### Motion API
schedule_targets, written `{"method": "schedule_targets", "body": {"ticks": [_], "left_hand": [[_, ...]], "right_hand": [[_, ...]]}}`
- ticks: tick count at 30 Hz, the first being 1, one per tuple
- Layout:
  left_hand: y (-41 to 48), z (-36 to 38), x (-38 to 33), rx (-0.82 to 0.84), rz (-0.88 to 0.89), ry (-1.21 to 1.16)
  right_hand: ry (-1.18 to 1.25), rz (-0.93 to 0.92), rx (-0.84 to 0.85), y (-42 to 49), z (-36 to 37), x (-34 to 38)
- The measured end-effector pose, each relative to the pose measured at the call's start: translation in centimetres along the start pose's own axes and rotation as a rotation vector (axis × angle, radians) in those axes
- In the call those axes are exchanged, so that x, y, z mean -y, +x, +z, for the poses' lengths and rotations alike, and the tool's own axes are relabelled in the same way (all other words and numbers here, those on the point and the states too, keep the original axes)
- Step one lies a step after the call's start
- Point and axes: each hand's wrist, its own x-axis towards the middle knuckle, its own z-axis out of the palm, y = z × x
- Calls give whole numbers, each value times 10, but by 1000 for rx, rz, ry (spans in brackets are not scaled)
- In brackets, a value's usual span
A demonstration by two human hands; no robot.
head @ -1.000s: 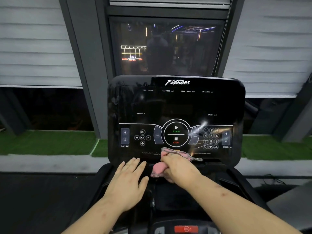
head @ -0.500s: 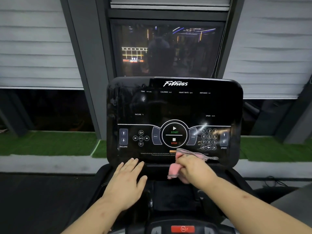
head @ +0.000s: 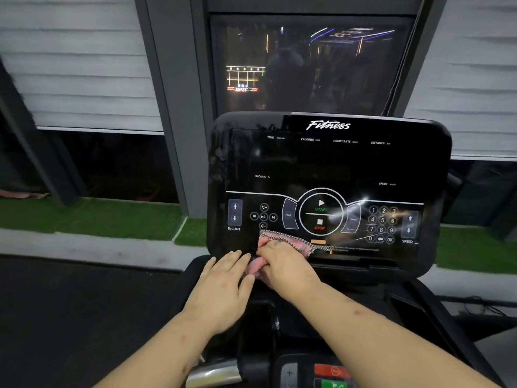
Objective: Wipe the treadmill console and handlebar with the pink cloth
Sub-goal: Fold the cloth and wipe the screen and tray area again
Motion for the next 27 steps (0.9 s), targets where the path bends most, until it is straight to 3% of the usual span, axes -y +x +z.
{"method": "schedule_targets", "body": {"ticks": [11, 21, 27], "left_hand": [[3, 4, -8, 14, -18, 56], [-1, -2, -5, 19, -19, 15], [-1, 3, -11, 24, -1, 74]], "right_hand": [[-41, 84, 31, -33, -9, -56], [-83, -3, 89, 11, 1, 7], [-79, 40, 88, -9, -7, -19]]}}
